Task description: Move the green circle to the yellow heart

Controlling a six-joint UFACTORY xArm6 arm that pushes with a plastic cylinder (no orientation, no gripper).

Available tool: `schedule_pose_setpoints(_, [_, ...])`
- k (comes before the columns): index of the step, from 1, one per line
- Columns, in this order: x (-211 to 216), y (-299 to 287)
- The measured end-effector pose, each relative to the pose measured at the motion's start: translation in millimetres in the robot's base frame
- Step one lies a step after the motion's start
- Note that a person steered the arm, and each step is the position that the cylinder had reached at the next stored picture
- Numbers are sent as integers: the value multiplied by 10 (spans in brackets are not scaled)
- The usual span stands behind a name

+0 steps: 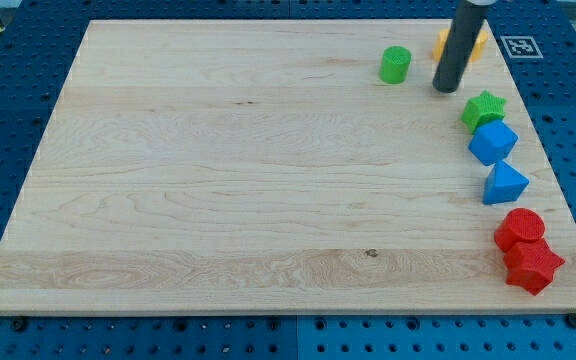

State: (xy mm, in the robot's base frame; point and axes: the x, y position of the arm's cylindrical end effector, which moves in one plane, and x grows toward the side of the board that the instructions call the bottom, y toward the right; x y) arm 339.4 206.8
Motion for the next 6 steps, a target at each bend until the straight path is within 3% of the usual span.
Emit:
schedule_pose_setpoints(3, [461,-1228])
schedule_pose_setpoints(5, [-299,-901])
schedule_pose_setpoints(6, [-299,-901])
